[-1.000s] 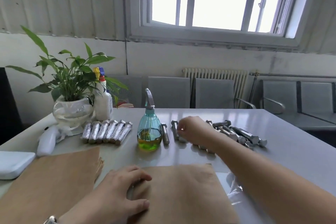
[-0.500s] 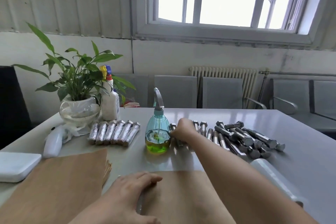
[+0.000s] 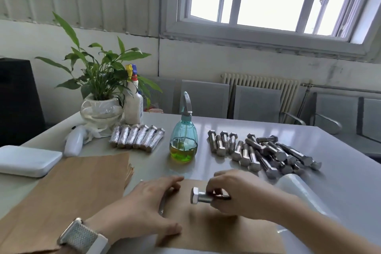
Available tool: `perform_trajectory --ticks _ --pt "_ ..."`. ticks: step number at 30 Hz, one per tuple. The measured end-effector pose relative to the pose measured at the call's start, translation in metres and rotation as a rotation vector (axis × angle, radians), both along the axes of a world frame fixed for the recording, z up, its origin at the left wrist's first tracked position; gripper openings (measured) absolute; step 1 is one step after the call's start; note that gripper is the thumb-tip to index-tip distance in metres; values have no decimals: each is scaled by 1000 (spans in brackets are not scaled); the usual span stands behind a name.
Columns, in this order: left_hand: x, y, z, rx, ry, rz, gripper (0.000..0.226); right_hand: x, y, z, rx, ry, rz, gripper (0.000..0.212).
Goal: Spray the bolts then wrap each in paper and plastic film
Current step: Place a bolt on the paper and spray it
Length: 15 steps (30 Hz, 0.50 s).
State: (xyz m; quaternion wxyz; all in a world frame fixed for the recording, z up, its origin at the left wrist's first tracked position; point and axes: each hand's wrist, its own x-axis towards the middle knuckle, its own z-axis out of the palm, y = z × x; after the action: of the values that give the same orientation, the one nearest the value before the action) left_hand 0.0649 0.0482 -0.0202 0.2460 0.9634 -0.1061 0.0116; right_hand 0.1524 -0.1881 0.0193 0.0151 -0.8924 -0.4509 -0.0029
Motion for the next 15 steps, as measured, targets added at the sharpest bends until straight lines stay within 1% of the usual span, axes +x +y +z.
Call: perform_trajectory --ticks 3,10,15 --pt "0 0 -2 -18 -13 1 94 -7 3 -8 -11 6 -6 28" --pt "2 1 -3 -8 -27 -14 92 -4 7 -8 -9 26 27 28" --pt "2 1 -4 13 -33 -19 91 -6 6 -12 -7 36 -15 30"
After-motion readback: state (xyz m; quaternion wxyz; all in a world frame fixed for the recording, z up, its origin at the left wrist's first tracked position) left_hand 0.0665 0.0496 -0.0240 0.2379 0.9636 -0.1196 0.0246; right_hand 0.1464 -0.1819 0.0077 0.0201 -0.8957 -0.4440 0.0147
